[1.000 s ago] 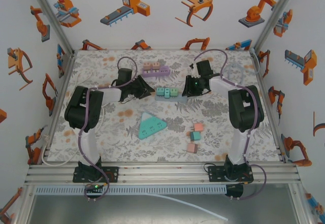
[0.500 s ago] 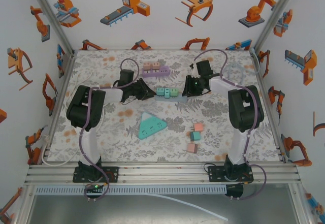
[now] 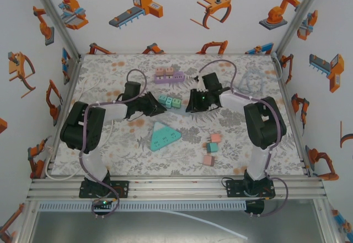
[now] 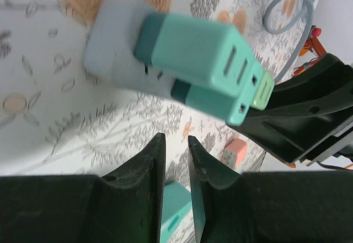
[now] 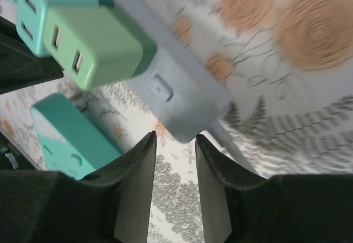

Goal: Pull the plug off the socket

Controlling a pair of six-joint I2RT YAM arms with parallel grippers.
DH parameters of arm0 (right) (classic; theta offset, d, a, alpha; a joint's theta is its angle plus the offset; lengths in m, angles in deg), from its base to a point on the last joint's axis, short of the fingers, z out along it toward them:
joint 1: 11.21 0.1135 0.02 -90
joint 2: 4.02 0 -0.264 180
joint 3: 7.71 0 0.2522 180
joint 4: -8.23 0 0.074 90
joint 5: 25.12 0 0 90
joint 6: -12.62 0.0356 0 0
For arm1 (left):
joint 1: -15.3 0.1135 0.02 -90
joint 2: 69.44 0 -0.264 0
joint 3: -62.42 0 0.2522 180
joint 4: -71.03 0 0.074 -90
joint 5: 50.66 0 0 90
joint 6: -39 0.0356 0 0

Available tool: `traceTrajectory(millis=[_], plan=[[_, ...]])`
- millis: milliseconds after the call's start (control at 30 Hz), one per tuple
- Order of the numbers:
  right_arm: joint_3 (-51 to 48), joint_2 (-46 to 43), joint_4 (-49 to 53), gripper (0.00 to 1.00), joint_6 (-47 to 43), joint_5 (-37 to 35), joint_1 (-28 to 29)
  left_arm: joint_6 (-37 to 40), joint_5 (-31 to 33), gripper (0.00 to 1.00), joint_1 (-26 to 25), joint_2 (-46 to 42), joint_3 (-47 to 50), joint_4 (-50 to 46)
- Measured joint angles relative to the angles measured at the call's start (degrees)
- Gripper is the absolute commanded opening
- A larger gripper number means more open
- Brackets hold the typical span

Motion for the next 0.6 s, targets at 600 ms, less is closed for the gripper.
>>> traceTrajectory(millis=[600], plan=[[3.87, -9.81, -0.83, 0.63, -18.93, -9.53, 7.89, 19.26, 20.52, 0.43, 1.18, -28.98, 2.05, -21.94]])
